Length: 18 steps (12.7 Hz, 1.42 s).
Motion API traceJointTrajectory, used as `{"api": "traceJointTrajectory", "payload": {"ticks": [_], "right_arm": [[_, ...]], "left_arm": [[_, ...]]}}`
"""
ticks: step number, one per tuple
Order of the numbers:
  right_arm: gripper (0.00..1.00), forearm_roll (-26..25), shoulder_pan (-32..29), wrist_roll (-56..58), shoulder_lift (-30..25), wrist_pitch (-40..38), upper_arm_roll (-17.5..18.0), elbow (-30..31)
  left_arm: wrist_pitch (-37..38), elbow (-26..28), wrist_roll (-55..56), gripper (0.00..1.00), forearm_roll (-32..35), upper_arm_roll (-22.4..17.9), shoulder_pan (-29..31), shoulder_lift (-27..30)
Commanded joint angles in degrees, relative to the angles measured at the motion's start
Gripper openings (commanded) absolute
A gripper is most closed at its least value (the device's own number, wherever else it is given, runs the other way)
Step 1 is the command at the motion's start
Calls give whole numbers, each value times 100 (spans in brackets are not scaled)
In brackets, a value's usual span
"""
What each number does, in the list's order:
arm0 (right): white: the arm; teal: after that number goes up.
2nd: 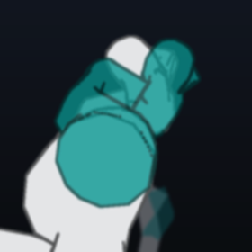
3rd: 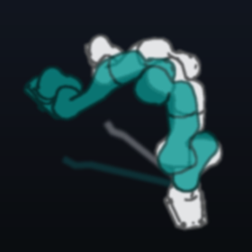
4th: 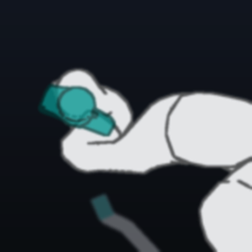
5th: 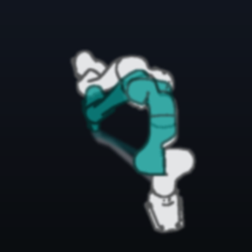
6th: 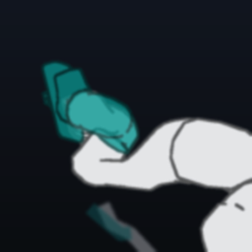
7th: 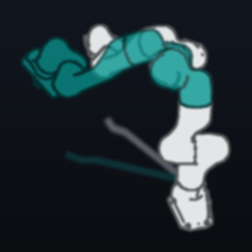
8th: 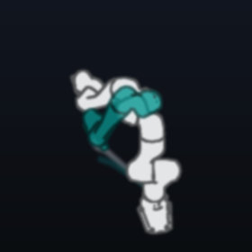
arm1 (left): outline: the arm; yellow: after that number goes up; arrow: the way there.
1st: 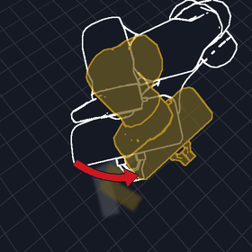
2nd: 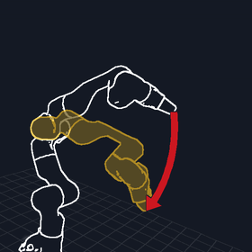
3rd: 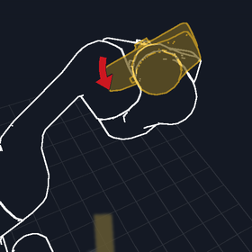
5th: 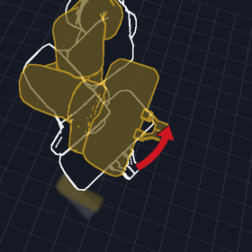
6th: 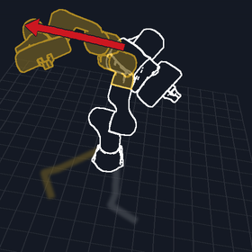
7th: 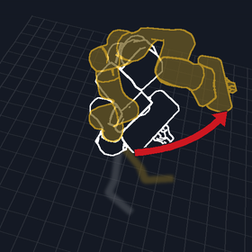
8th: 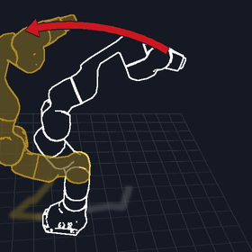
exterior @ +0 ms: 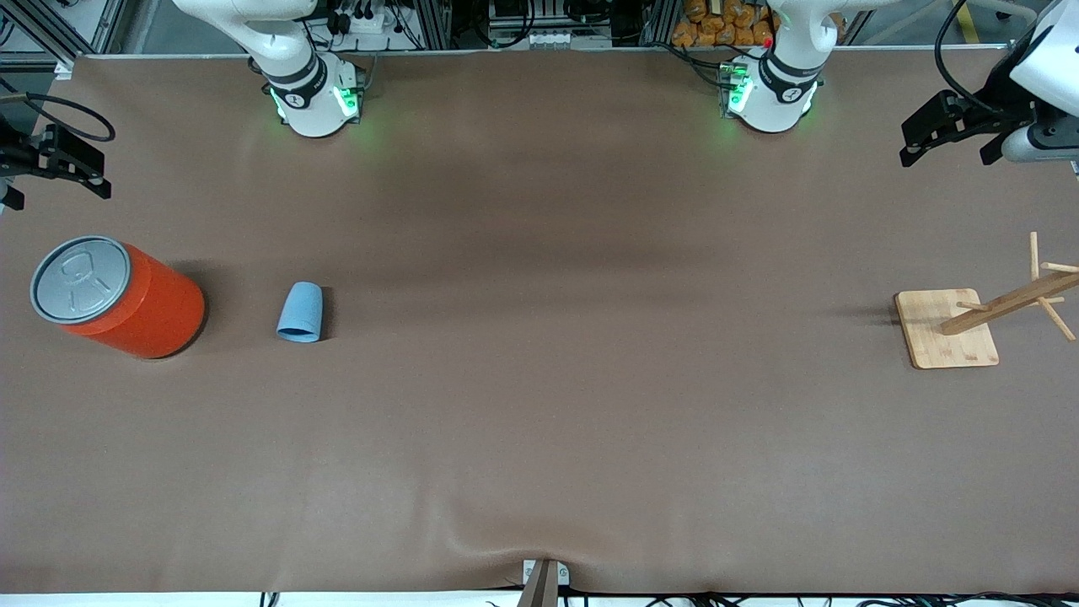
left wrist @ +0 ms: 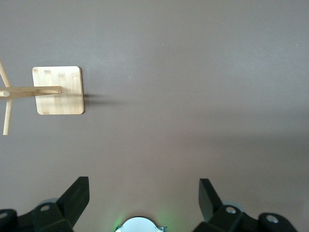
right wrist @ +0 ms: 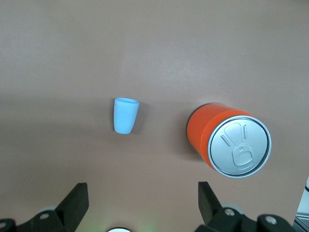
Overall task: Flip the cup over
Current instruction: 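Reach the right gripper down to the blue cup lying on its side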
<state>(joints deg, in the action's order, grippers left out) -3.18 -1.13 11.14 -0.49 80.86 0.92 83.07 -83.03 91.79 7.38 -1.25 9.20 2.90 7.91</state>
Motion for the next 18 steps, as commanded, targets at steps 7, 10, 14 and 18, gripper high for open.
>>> {"api": "traceJointTrajectory", "payload": {"ticks": [7,10,14,18], "right_arm": [[100,151,-54,29,92,9,-30,-125],[100,38,-11,99,722,9,-13,-168],[100,37,-19,108,944,44,-21,-81],[100,160,103,-93,1279,524,-13,549]], "left_arm": [[94,-531,35,100,160,3,-17,-457],[94,-496,97,100,178,20,-17,-518],[103,-495,105,100,169,55,-26,-562],[103,-469,97,100,169,91,-35,-580]]}}
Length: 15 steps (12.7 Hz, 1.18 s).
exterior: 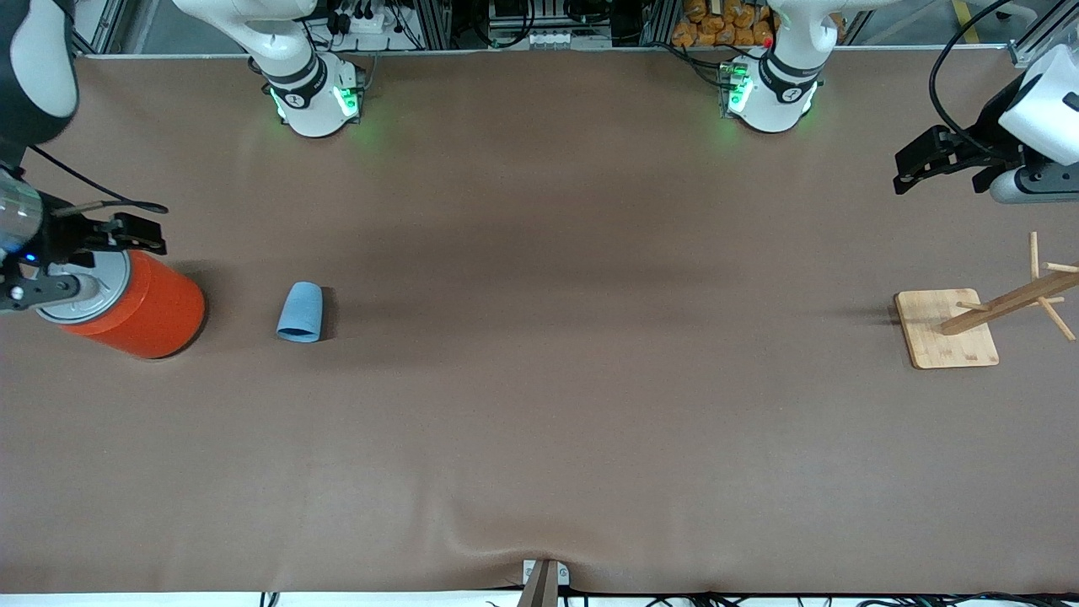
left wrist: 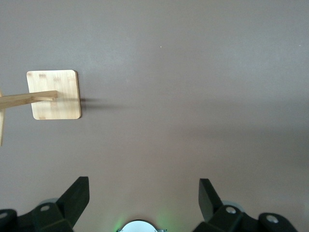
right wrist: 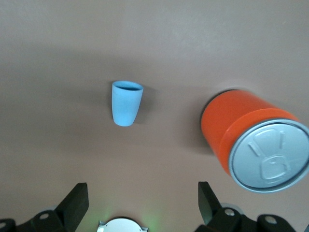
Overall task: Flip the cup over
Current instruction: 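Reach the right gripper down to the blue cup lying on its side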
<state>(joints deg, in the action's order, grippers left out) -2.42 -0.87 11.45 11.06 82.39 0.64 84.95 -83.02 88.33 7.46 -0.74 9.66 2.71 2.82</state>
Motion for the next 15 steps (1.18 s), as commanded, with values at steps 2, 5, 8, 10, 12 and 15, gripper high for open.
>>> {"api": "traceJointTrajectory", "payload": {"ticks": [2,5,8,10,12,15], "right_arm": [[100,206,52,-143,134,1319,24,1282],[100,742,-54,-134,116,2514,6,2452],[100,761,7,-134,107,3675,6,3384],[100,761,69,-134,125,4475,15,3921],[100,918,130,-135,168,5091,24,4291],[100,1094,262,-134,361,5445,24,4389]], "left_arm": [[102,-123,81,100,118,54,-16,-71],[85,-167,98,100,92,71,-86,-80],[84,-132,98,100,118,115,-148,-158],[58,-167,98,100,118,141,-157,-212],[49,-167,89,100,127,150,-157,-212],[58,-158,28,100,127,150,-139,-212]]}}
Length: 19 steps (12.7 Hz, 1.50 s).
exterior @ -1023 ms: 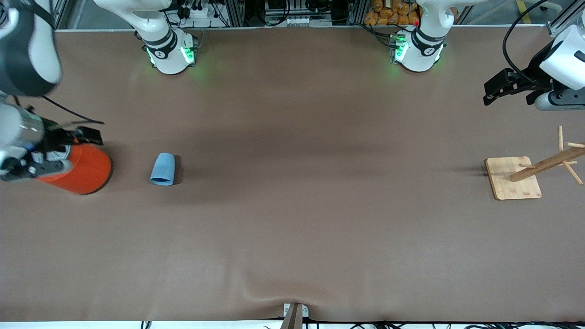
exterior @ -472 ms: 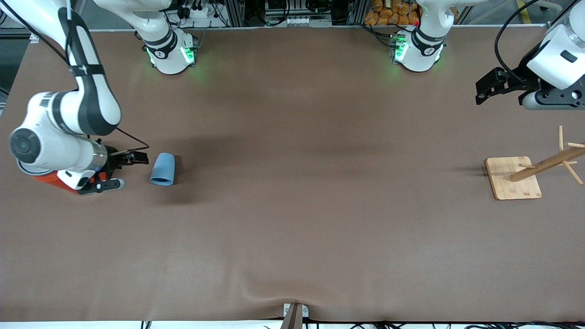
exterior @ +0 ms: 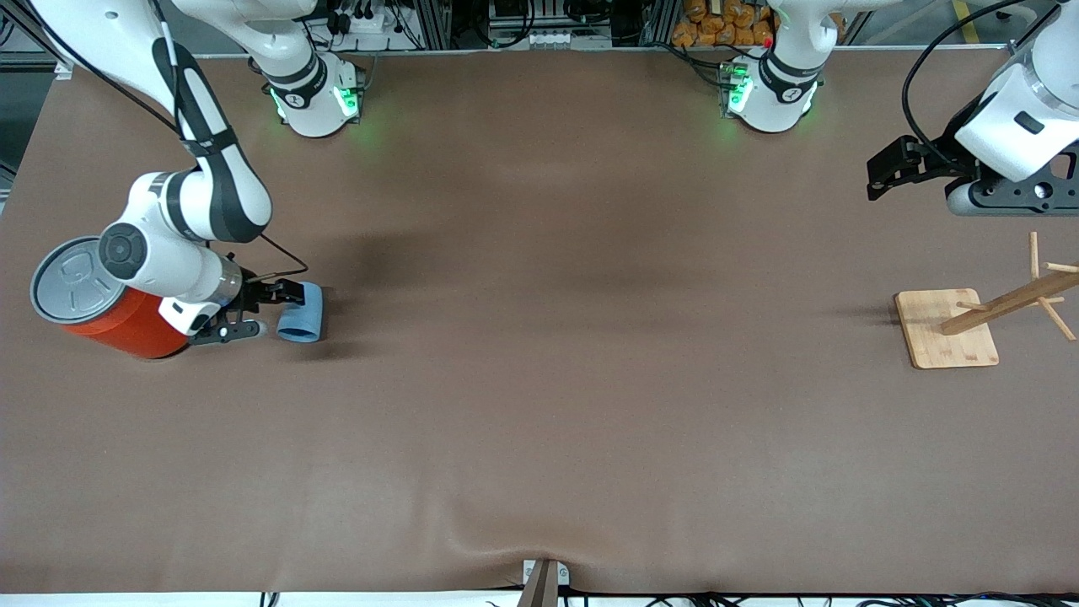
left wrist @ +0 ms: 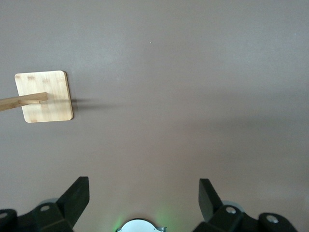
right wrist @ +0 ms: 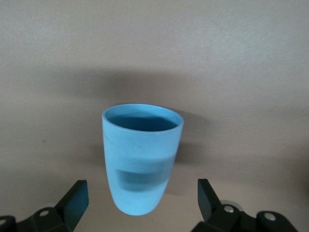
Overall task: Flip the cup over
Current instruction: 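Close the right gripper around the blue cup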
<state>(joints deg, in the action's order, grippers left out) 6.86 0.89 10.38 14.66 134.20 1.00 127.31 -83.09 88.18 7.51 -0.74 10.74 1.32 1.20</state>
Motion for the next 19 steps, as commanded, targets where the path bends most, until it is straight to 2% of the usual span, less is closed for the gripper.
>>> {"api": "traceJointTrajectory", "payload": {"ticks": [1,8,9,10,12,14,17,19], "right_arm": [[100,193,131,-28,62,343,-12,154],[98,202,175,-28,528,1160,-3,277],[72,202,175,-28,546,1170,-3,277],[40,202,158,-36,555,1117,-3,268],[0,202,192,-19,546,1047,14,189],[0,202,245,-19,520,506,198,-230],[0,272,367,16,529,-917,681,-1503],[0,290,805,-62,642,-1430,770,-2312]], "left_arm": [[65,-134,14,100,127,42,9,-50],[-92,-161,84,100,118,16,70,-85],[-181,-161,84,100,118,-10,79,-128],[-225,-169,84,100,118,-37,88,-138],[-479,-178,84,100,118,-37,88,-138],[-489,-213,93,100,118,-37,79,-138],[-498,-301,93,100,118,-46,96,-129],[-498,-319,58,100,118,-54,131,-129]]}}
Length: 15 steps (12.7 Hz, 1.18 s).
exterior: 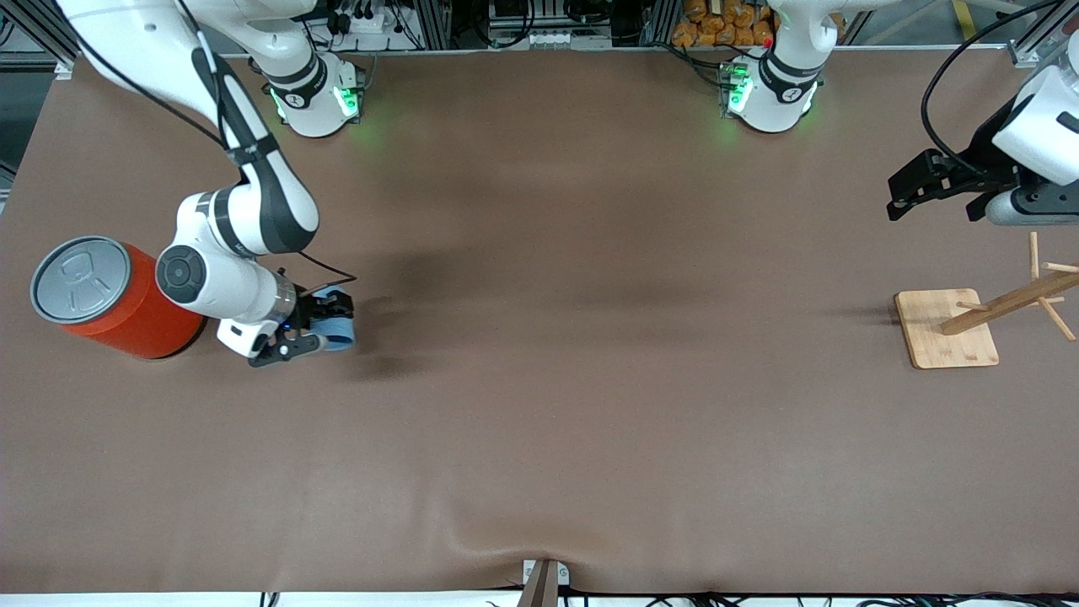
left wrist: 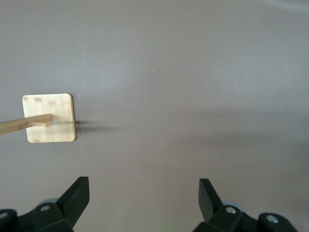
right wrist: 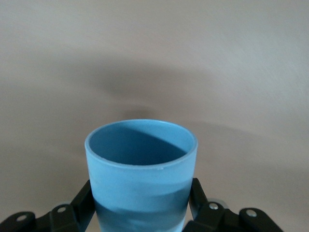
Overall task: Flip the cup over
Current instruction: 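Lift the blue cup and carry it to the table middle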
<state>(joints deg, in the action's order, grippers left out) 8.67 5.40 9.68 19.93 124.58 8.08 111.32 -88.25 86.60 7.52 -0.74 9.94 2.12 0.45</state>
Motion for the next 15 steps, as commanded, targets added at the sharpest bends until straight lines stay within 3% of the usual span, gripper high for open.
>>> {"api": "traceJointTrajectory", "payload": {"ticks": [1,3,4,6,8,11,14,15], "right_arm": [[0,100,653,-36,177,-479,62,-1004],[0,74,1328,-2,466,-391,62,-1592],[0,-144,1837,60,868,-417,45,-2161],[0,-1030,2236,253,1624,-453,71,-3051],[0,-1270,2868,534,2135,-417,54,-3632],[0,-2104,3414,1173,2619,-295,54,-4098],[0,-2158,4055,1221,3042,-66,-7,-4390],[0,-2220,4257,1125,3156,21,-173,-4477]], "left_arm": [[10,-161,56,100,118,25,104,-62],[10,-143,74,100,126,34,113,-89],[10,-126,83,100,126,34,105,-106],[10,-134,74,100,126,34,105,-141],[10,-134,82,100,126,43,96,-150],[18,-125,83,100,126,52,87,-150],[10,-134,4,100,118,43,131,-141],[18,-134,-5,100,118,43,140,-141]]}}
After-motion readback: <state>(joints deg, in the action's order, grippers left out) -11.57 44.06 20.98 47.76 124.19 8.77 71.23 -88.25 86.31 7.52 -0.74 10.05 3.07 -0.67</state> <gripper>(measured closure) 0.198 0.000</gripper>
